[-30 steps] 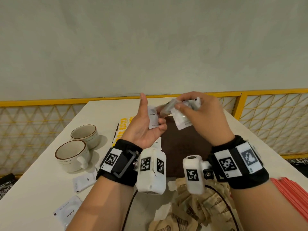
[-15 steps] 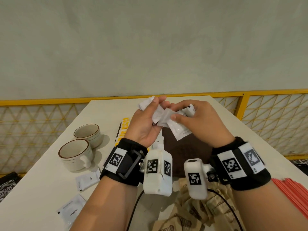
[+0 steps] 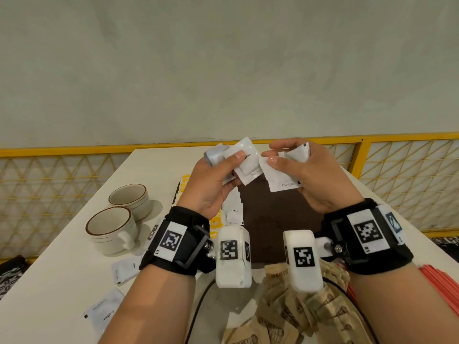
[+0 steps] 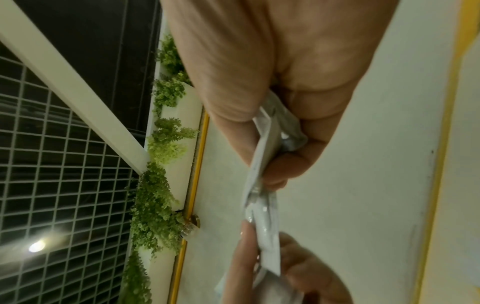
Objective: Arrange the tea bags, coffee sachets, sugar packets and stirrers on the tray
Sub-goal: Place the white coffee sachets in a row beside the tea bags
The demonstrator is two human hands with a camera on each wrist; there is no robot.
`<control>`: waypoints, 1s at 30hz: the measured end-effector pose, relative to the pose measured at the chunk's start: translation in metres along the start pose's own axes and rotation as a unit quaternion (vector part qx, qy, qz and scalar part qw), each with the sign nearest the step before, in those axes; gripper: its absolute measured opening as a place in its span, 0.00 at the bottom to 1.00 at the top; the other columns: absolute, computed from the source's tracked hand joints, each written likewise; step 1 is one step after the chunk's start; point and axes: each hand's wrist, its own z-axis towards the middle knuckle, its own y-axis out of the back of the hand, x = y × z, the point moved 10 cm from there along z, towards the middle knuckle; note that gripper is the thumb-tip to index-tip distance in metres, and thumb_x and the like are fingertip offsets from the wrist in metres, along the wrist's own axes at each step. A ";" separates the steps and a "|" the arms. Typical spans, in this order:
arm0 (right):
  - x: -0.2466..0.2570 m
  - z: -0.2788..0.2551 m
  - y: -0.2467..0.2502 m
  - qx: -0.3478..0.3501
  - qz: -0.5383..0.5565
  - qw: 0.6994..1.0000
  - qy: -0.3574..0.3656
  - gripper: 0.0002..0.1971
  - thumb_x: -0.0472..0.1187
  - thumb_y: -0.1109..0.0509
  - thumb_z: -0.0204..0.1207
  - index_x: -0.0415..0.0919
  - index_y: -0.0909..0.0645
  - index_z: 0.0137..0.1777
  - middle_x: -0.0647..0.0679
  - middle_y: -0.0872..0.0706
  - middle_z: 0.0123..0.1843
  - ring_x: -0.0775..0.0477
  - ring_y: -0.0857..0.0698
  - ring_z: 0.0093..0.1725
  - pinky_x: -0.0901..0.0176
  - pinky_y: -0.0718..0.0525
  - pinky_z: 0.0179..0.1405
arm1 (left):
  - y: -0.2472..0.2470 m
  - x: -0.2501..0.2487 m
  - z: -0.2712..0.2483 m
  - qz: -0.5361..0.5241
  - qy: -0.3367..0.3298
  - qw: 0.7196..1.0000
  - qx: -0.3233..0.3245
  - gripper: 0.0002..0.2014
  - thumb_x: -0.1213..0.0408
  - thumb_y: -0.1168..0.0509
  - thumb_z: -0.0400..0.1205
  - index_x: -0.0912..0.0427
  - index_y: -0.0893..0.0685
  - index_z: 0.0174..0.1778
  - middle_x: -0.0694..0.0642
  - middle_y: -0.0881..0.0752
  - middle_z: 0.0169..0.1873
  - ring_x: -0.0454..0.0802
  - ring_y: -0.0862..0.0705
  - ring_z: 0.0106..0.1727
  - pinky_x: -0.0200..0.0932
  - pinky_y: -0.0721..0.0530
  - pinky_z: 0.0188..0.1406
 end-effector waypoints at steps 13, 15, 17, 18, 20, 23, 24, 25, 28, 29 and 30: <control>-0.001 0.002 -0.002 0.002 -0.050 0.999 0.020 0.06 0.35 0.23 0.70 0.39 0.17 0.44 0.48 0.13 0.36 0.53 0.14 0.34 0.63 0.17 0.31 | -0.008 0.018 -0.001 -0.056 0.073 0.996 0.003 0.08 0.59 0.33 0.80 0.59 0.22 0.48 0.57 0.20 0.34 0.49 0.17 0.34 0.46 0.11 0.37; -0.001 0.002 -0.001 -0.001 -0.033 0.999 0.017 0.05 0.34 0.25 0.72 0.37 0.19 0.44 0.48 0.13 0.35 0.52 0.13 0.33 0.63 0.17 0.30 | -0.018 0.028 -0.004 0.002 0.100 0.994 0.051 0.21 0.47 0.31 0.72 0.58 0.20 0.54 0.63 0.19 0.43 0.56 0.18 0.45 0.47 0.13 0.45; -0.002 0.002 -0.004 0.006 -0.047 0.999 0.021 0.04 0.35 0.25 0.74 0.39 0.19 0.43 0.47 0.13 0.36 0.51 0.13 0.36 0.60 0.16 0.32 | -0.031 0.035 -0.009 0.035 0.116 0.987 0.107 0.26 0.45 0.31 0.67 0.57 0.19 0.55 0.61 0.15 0.48 0.55 0.16 0.50 0.42 0.15 0.43; -0.004 0.001 -0.007 0.009 -0.055 0.998 0.022 0.03 0.35 0.26 0.75 0.40 0.18 0.42 0.48 0.13 0.37 0.51 0.13 0.36 0.60 0.16 0.33 | -0.035 0.038 -0.011 0.039 0.117 0.985 0.119 0.23 0.49 0.29 0.68 0.57 0.19 0.55 0.59 0.13 0.48 0.53 0.14 0.50 0.40 0.15 0.41; -0.007 0.000 -0.010 0.009 -0.051 0.999 0.004 0.03 0.35 0.30 0.77 0.41 0.18 0.42 0.49 0.13 0.37 0.52 0.13 0.36 0.61 0.16 0.33 | -0.036 0.038 -0.011 0.030 0.110 0.988 0.106 0.13 0.63 0.29 0.74 0.56 0.19 0.54 0.56 0.11 0.44 0.50 0.12 0.46 0.39 0.16 0.38; -0.011 -0.001 -0.009 0.000 0.011 0.999 -0.044 0.10 0.30 0.41 0.81 0.39 0.18 0.47 0.43 0.17 0.42 0.47 0.16 0.38 0.61 0.17 0.27 | -0.026 0.036 -0.006 -0.035 0.115 0.991 0.054 0.09 0.73 0.35 0.80 0.59 0.20 0.54 0.57 0.11 0.39 0.50 0.12 0.39 0.38 0.15 0.28; -0.011 0.000 -0.007 -0.004 0.029 0.998 -0.056 0.12 0.29 0.44 0.80 0.38 0.19 0.49 0.41 0.19 0.43 0.46 0.16 0.37 0.60 0.17 0.26 | -0.023 0.035 -0.005 -0.072 0.123 0.989 0.041 0.08 0.73 0.37 0.81 0.61 0.21 0.55 0.59 0.11 0.38 0.51 0.11 0.38 0.39 0.15 0.28; -0.010 -0.001 -0.005 -0.005 0.044 0.997 -0.064 0.13 0.27 0.45 0.79 0.37 0.19 0.51 0.38 0.20 0.43 0.45 0.16 0.35 0.59 0.16 0.27 | -0.020 0.033 -0.004 -0.111 0.129 0.985 0.034 0.09 0.73 0.40 0.82 0.64 0.22 0.57 0.60 0.11 0.39 0.53 0.11 0.38 0.41 0.13 0.31; -0.008 -0.001 -0.004 0.008 0.081 0.995 -0.065 0.14 0.24 0.41 0.79 0.37 0.22 0.59 0.37 0.21 0.48 0.47 0.11 0.36 0.57 0.13 0.32 | -0.017 0.029 -0.003 -0.195 0.142 0.970 0.037 0.12 0.74 0.45 0.82 0.70 0.25 0.60 0.64 0.11 0.43 0.59 0.10 0.47 0.51 0.11 0.48; -0.007 -0.001 -0.003 0.011 0.089 0.994 -0.061 0.14 0.24 0.36 0.78 0.38 0.22 0.60 0.38 0.20 0.50 0.47 0.10 0.39 0.57 0.12 0.33 | -0.014 0.028 -0.002 -0.203 0.142 0.968 0.029 0.09 0.74 0.45 0.82 0.69 0.24 0.55 0.64 0.12 0.40 0.60 0.10 0.47 0.54 0.11 0.50; -0.006 0.000 0.000 0.009 0.087 0.995 -0.057 0.16 0.26 0.31 0.75 0.39 0.22 0.60 0.40 0.18 0.51 0.46 0.10 0.42 0.56 0.12 0.33 | -0.011 0.028 -0.002 -0.203 0.141 0.969 0.021 0.04 0.73 0.43 0.82 0.67 0.23 0.48 0.62 0.14 0.36 0.58 0.10 0.43 0.54 0.11 0.49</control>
